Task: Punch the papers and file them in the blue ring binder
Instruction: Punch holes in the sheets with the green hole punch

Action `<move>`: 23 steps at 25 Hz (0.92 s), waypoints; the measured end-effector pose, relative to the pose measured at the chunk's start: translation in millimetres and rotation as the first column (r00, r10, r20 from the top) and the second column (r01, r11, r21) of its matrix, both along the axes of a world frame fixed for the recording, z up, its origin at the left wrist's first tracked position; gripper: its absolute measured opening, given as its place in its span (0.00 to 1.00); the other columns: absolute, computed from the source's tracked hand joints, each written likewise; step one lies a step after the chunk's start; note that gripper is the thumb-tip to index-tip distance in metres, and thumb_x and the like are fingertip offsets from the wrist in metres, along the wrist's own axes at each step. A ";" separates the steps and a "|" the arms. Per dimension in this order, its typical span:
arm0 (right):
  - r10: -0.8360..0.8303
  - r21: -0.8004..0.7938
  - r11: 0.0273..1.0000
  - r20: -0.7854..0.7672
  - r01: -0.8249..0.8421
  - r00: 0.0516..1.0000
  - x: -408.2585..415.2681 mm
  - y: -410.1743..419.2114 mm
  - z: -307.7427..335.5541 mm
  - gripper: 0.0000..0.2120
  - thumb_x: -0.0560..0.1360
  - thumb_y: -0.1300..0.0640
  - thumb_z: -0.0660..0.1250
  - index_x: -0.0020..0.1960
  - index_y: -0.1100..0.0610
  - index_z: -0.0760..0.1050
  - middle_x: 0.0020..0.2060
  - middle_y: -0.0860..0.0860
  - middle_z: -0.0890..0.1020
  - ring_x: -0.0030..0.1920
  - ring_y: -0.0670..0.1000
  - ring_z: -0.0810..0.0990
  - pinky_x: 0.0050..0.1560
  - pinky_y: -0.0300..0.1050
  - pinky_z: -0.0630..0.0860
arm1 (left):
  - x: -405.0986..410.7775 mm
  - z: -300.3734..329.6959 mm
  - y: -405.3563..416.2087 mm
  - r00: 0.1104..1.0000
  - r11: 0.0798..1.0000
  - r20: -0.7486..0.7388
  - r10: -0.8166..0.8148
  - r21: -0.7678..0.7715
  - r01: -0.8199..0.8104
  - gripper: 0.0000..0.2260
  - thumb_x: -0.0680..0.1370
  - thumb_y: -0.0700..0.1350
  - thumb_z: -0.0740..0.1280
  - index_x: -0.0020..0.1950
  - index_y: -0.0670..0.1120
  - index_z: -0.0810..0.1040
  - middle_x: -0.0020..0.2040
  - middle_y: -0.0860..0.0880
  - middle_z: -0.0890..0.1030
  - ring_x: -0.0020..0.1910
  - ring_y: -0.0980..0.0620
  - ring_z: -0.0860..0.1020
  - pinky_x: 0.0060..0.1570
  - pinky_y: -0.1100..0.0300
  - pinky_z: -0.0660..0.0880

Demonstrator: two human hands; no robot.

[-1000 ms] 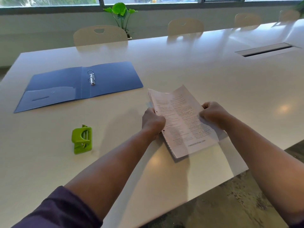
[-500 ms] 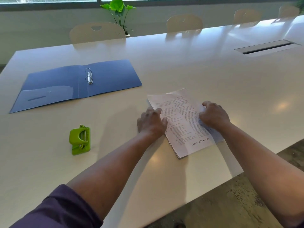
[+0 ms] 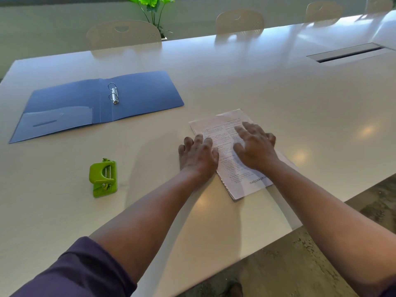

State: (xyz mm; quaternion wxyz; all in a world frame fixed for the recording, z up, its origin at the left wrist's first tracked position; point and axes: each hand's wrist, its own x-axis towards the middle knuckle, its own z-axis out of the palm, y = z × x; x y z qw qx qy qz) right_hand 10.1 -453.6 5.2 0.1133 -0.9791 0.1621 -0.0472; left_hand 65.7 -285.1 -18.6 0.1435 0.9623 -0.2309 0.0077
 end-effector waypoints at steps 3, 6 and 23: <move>0.046 -0.021 0.999 -0.066 -0.048 0.997 4.5 11.5 -9.0 0.29 0.82 0.42 0.53 0.81 0.47 0.57 0.82 0.52 0.57 0.82 0.54 0.52 0.75 0.59 0.50 | 0.9 -0.1 -0.1 1.000 1.000 -0.010 0.005 0.014 -0.005 0.18 0.82 0.58 0.55 0.65 0.50 0.75 0.74 0.48 0.70 0.67 0.41 0.65 0.63 0.46 0.63; 0.057 -0.024 0.998 -0.149 -0.062 0.987 4.1 12.9 -19.0 0.28 0.83 0.40 0.48 0.82 0.44 0.53 0.83 0.51 0.54 0.82 0.54 0.50 0.75 0.59 0.50 | -0.1 -1.8 -0.4 1.000 1.000 -0.007 0.006 0.019 -0.006 0.18 0.82 0.58 0.55 0.64 0.51 0.75 0.73 0.48 0.70 0.66 0.41 0.66 0.62 0.46 0.63; 0.031 -0.016 0.999 -0.194 -0.035 0.980 6.8 15.2 -14.1 0.30 0.81 0.39 0.48 0.82 0.44 0.54 0.83 0.49 0.53 0.82 0.53 0.50 0.76 0.60 0.49 | 3.1 9.9 2.5 0.993 1.000 -0.119 0.019 -0.011 -0.020 0.20 0.82 0.58 0.57 0.71 0.53 0.73 0.76 0.49 0.68 0.70 0.40 0.65 0.66 0.45 0.63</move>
